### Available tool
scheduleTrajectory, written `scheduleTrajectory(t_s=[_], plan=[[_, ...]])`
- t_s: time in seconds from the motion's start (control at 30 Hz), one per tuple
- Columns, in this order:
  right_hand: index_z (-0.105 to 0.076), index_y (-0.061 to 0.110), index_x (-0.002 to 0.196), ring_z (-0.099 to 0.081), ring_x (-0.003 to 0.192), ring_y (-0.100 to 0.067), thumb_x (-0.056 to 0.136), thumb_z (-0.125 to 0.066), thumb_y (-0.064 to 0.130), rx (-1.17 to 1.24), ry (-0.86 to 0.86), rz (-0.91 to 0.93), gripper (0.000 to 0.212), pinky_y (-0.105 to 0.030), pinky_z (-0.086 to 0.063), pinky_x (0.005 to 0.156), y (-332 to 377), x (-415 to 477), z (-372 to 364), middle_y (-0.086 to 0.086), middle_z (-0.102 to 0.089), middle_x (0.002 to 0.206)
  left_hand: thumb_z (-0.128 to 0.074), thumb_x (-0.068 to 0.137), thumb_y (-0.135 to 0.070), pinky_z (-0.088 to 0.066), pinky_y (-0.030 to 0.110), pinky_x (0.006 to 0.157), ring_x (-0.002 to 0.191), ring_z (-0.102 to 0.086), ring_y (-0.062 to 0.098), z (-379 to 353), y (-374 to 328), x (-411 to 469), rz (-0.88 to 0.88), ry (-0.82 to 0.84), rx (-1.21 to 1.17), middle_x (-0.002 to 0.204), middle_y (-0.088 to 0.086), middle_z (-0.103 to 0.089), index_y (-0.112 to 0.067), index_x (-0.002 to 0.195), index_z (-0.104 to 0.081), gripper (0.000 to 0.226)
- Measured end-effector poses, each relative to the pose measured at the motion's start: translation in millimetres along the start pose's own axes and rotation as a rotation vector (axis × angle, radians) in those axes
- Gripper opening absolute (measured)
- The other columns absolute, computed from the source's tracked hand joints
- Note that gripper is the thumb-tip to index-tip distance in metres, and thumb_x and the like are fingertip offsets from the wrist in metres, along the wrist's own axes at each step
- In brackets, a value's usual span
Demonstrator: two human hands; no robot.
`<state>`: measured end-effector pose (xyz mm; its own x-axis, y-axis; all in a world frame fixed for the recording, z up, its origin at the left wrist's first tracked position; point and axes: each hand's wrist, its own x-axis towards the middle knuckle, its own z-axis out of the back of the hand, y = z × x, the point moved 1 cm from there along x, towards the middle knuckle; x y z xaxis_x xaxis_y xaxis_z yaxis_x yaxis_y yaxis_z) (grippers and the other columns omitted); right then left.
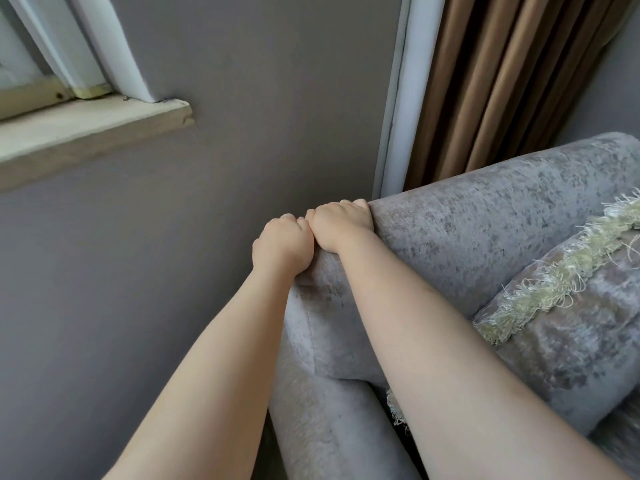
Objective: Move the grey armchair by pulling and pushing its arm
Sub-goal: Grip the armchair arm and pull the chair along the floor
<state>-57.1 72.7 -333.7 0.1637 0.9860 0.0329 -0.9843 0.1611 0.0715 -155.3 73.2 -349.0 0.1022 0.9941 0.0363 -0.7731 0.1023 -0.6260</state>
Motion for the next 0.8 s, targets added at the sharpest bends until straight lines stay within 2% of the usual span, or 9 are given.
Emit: scheduleTrajectory(t_s=[0.23,0.57,0.8], plan=[[-0.061,0.027,0.109,-0.048,0.114,-0.021,0.098,-0.020,0.028,-0.029,-0.021,0.088,0.042,-0.037,-0.025,0.086,20,-33,-6,0.003,-0.061,0.118,-0.027,0.094,-0.029,-0.044,0.041,0.083,0.089,-0.051,0.032,15,16,-40,0.063,-0.058,0.001,0.095,0.011,-0.057,-0.015,0.071,-0.041,0.031],[-0.059,0.029,0.107,-0.049,0.113,-0.023,0.099,-0.024,0.031,-0.099,-0.026,0.107,0.036,-0.036,-0.026,0.083,31,-41,-7,0.004,-0.061,0.116,-0.023,0.097,-0.030,-0.041,0.042,0.088,0.101,-0.051,0.033,19,33,-38,0.001,0.039,0.044,0.108,0.013,-0.057,-0.008,0.096,-0.051,0.036],[-0.061,0.028,0.104,-0.045,0.111,-0.022,0.099,-0.024,0.032,-0.127,0.054,0.111,0.038,-0.037,-0.023,0.080,30,-29,-2,0.007,-0.060,0.114,-0.027,0.095,-0.030,-0.041,0.040,0.080,0.083,-0.049,0.030,12,34,-29,0.001,-0.066,0.035,0.089,0.007,-0.054,-0.012,0.076,-0.044,0.031]])
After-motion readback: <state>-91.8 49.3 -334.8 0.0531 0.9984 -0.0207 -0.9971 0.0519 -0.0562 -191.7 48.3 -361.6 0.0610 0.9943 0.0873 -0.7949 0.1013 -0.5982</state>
